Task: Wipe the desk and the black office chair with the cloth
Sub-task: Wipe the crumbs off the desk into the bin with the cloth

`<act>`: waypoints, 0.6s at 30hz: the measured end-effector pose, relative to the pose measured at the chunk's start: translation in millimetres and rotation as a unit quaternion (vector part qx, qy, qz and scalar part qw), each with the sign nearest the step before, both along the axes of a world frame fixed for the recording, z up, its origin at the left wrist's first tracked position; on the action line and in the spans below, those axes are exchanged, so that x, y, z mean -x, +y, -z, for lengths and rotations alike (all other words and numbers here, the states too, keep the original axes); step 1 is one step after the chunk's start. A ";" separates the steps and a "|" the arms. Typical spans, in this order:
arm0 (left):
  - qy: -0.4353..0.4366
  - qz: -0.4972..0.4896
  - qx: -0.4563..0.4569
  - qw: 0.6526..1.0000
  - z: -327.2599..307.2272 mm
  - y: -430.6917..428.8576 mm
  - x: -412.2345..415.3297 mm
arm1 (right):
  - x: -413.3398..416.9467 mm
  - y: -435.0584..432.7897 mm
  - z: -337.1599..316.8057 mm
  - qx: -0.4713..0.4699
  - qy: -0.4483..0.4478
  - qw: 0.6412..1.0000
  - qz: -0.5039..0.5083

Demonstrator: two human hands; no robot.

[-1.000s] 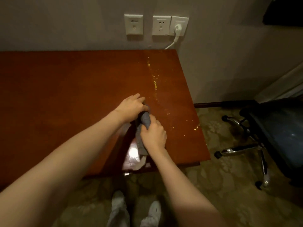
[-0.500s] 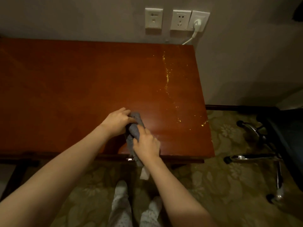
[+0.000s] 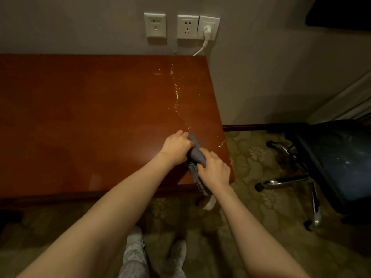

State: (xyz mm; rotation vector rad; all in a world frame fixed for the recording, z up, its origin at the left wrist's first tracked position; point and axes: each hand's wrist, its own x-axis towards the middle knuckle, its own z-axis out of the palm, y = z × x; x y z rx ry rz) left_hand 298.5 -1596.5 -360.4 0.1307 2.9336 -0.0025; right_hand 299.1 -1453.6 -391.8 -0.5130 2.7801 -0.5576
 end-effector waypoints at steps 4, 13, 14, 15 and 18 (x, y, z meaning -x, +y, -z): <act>-0.011 0.013 -0.001 1.000 -10.9 -22.0 -24.8 | -19.1 -12.9 -6.2 0.047 -0.009 0.998 -0.029; -0.137 0.001 0.016 0.990 -13.3 -50.5 -63.5 | -40.2 -38.0 6.6 0.012 -0.025 0.989 -0.143; -0.136 0.003 0.009 0.991 -11.6 -44.9 -64.1 | -37.2 -30.9 5.6 0.005 -0.026 0.988 -0.149; -0.133 0.005 0.002 0.991 -9.4 -38.1 -63.7 | -34.5 -22.7 5.1 -0.002 -0.025 0.988 -0.151; -0.113 0.005 -0.026 0.993 -1.1 -9.7 -57.6 | -26.0 9.0 4.4 -0.018 -0.013 0.989 -0.147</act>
